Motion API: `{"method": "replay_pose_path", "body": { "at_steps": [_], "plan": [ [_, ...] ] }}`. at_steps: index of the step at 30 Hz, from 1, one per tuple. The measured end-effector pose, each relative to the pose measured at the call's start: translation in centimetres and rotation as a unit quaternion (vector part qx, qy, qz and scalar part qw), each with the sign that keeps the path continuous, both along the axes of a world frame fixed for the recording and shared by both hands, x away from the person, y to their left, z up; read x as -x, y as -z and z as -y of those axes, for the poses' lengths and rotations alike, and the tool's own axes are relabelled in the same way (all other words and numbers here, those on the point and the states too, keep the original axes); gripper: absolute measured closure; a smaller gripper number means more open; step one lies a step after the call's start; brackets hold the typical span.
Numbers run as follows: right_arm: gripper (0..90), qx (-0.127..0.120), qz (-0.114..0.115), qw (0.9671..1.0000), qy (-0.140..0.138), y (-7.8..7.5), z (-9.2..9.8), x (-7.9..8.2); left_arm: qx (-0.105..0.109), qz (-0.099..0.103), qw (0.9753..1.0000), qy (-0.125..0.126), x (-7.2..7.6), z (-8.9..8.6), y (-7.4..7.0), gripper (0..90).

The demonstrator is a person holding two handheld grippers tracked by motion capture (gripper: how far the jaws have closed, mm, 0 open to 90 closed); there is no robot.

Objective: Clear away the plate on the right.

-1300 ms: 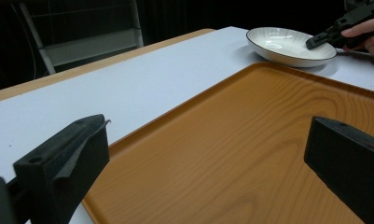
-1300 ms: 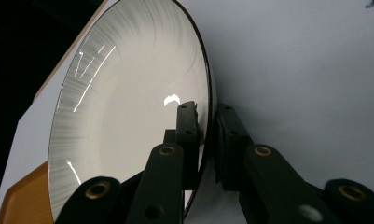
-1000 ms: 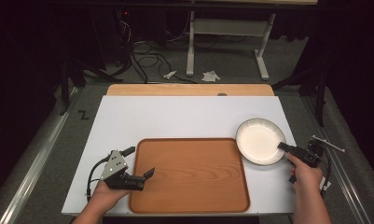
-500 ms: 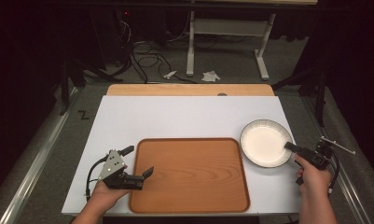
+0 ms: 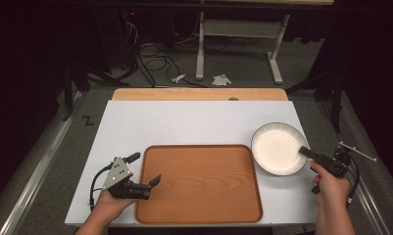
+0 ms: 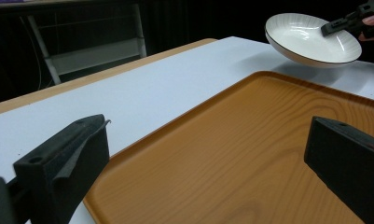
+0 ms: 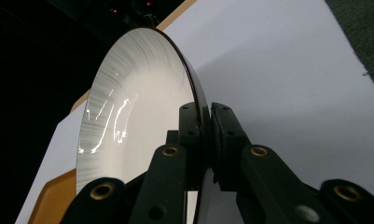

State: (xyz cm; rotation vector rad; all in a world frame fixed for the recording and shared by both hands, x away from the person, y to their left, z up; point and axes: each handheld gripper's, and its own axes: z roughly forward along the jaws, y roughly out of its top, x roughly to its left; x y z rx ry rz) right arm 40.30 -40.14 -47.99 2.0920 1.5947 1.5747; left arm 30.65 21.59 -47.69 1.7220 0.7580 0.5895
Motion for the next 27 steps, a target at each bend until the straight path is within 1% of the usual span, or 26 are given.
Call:
{"method": "replay_pose_path", "body": {
  "at_steps": [10, 15, 18, 22, 27],
  "plan": [
    [85.1, 0.016, 0.014, 0.9992, -0.033, -0.8, -1.7, 0.0, 0.001, 0.004, 1.0000, -0.001, 0.0, -0.1, -0.1, 0.8],
    [85.0, 0.016, 0.014, 0.9986, -0.049, -1.2, -2.7, -0.1, 0.002, 0.006, 1.0000, -0.003, 0.0, -0.1, -0.1, 0.8],
    [85.1, 0.015, 0.016, 0.9980, -0.059, -1.4, -3.6, -0.2, 0.003, 0.010, 0.9999, -0.004, 0.0, -0.2, -0.2, 0.8],
    [85.2, 0.021, 0.017, 0.9961, -0.084, -1.8, -5.2, -0.4, 0.006, 0.011, 0.9999, -0.006, 0.1, -0.3, -0.2, 0.8],
    [85.2, 0.023, 0.020, 0.9941, -0.104, -2.6, -7.2, -0.6, 0.005, 0.012, 0.9999, -0.007, 0.1, -0.4, -0.3, 0.8]
  ]
}}
